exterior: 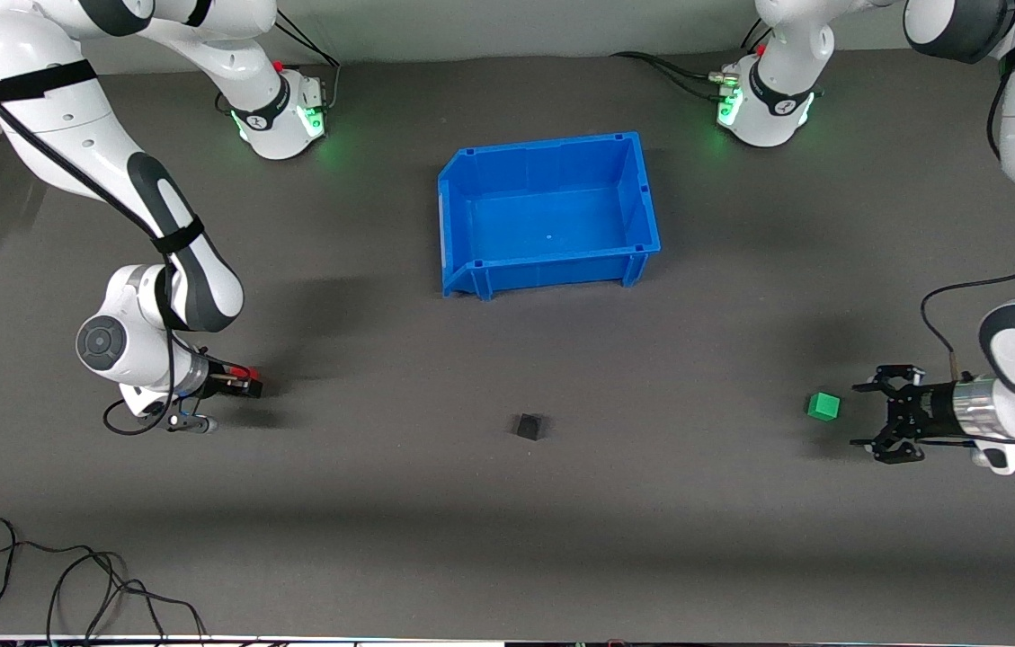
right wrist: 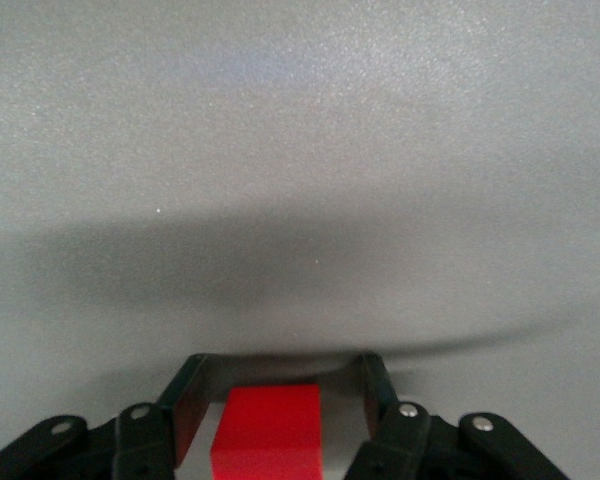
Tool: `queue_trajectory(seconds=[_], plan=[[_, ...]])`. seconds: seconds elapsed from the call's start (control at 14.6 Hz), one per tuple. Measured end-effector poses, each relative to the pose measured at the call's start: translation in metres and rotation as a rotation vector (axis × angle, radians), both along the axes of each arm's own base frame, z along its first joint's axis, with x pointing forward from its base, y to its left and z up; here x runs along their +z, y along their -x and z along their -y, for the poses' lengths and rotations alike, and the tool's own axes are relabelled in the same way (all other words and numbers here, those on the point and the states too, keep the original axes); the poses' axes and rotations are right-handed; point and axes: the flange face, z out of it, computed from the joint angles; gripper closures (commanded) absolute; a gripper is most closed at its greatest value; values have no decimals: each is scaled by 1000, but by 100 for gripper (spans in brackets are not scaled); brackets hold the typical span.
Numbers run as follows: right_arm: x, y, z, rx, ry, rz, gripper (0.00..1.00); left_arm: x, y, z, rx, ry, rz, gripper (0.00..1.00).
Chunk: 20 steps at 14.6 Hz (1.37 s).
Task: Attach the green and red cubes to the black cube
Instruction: 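Grasp the red cube with the right gripper while the left gripper grasps the green cube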
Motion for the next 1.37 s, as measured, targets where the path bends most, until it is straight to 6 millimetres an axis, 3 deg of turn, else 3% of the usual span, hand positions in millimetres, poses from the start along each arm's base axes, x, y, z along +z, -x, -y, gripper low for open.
queue_trajectory(seconds=[0.27, 0.62, 0.75, 0.89, 1.1, 1.17, 1.37], plan=[[-1, 1, 0, 0, 0, 7, 37, -26, 6, 8, -2, 12, 9, 0], [0, 1, -2, 4, 0, 13, 43, -42, 16, 5, -15, 17, 4, 0], [1, 1, -3, 5, 0, 14, 52, -49, 21, 3, -23, 15, 4, 4], [1, 1, -4, 6, -1, 15, 64, -53, 23, 2, -23, 12, 5, 33], [3, 1, -5, 7, -1, 18, 86, -54, 24, 2, -24, 12, 4, 65], [3, 1, -5, 7, -1, 18, 98, -53, 24, 2, -25, 12, 5, 71], [3, 1, -5, 7, -1, 19, 100, -53, 24, 2, -24, 12, 6, 79]])
